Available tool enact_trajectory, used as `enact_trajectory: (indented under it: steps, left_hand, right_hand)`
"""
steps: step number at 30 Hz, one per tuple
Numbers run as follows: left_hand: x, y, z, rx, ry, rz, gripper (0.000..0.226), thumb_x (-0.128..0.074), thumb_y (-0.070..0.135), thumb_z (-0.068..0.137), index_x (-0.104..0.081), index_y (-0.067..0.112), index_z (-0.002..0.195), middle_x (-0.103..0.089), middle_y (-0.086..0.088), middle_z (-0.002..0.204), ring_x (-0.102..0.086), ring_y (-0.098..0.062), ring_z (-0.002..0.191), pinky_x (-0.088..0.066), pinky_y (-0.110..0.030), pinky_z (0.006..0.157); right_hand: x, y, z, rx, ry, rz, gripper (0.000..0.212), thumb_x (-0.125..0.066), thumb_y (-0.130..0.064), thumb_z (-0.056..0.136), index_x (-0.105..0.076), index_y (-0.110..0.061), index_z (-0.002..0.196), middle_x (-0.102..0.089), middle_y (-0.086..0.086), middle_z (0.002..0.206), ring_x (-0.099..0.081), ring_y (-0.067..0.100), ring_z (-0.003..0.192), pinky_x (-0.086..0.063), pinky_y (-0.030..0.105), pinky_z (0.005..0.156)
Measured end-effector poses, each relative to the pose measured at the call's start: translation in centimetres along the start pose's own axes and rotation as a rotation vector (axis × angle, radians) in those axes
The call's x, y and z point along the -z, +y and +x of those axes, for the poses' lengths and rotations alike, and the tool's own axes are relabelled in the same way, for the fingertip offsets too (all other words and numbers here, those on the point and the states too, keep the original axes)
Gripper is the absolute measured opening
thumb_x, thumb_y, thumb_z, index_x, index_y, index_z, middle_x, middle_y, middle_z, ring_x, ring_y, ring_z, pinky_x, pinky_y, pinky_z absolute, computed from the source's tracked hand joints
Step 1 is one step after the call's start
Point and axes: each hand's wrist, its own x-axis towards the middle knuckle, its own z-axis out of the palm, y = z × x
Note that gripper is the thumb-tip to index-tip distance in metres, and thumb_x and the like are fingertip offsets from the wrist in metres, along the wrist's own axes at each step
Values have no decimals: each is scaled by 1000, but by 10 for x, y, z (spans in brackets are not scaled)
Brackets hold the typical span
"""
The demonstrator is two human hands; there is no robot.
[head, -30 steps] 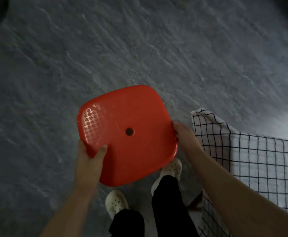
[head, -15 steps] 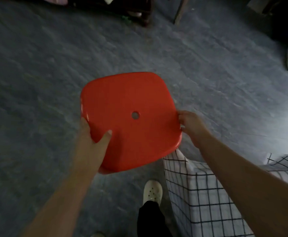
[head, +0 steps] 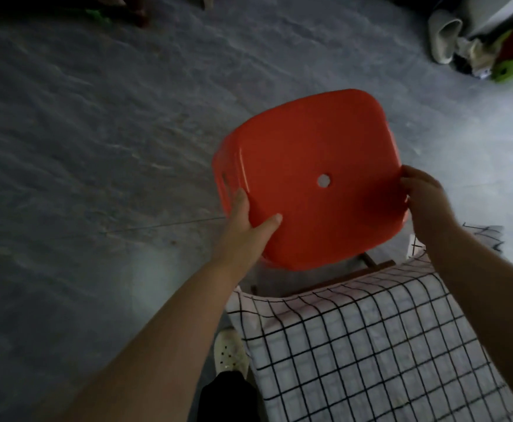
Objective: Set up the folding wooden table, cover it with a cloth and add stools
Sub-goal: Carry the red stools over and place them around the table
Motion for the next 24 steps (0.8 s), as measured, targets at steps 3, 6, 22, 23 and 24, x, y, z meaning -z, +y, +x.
enact_trajectory:
  steps: [3,6,22,23,24]
  left_hand:
    - [-30,-1,28,40,-48,32,88,-60,58,73,-14,43,146,-27,10,153,-32,-12,136,-31,-45,111]
    - [-50,-8,41,116,-96,194,94,-56,56,81,3,31,150,2,10,159,-11,-13,143,-12,-38,116]
    - [30,-37,-42,59,160,425,76,-49,42,94,-1,26,150,-4,7,159,-10,-12,143,-14,-30,110]
    - [46,-41,-57,57,217,425,76,-49,42,93,-3,25,151,-7,6,159,-10,-13,143,-14,-32,112]
    - [63,-45,-73,57,269,425,75,-50,43,93,-5,24,151,-9,4,159,-11,-14,144,-15,-33,113]
  right_hand:
    - [24,14,21,-44,-4,-56,35,-36,2,86,-61,-8,109,-54,3,84,-47,9,73,-34,24,63]
    - [35,36,37,-115,-39,-141,24,-37,2,86,-60,-3,91,-48,2,72,-43,11,67,-30,25,59]
    - [-84,26,-67,339,92,-549,48,-42,-33,95,-36,-13,138,-31,8,149,-23,24,139,-25,46,113]
    - [-102,23,-85,373,30,-560,49,-43,-31,95,-36,-12,139,-32,9,149,-24,25,139,-25,45,113]
    - [-120,19,-104,405,-33,-566,49,-43,-30,94,-36,-11,139,-34,11,147,-26,26,137,-26,44,113]
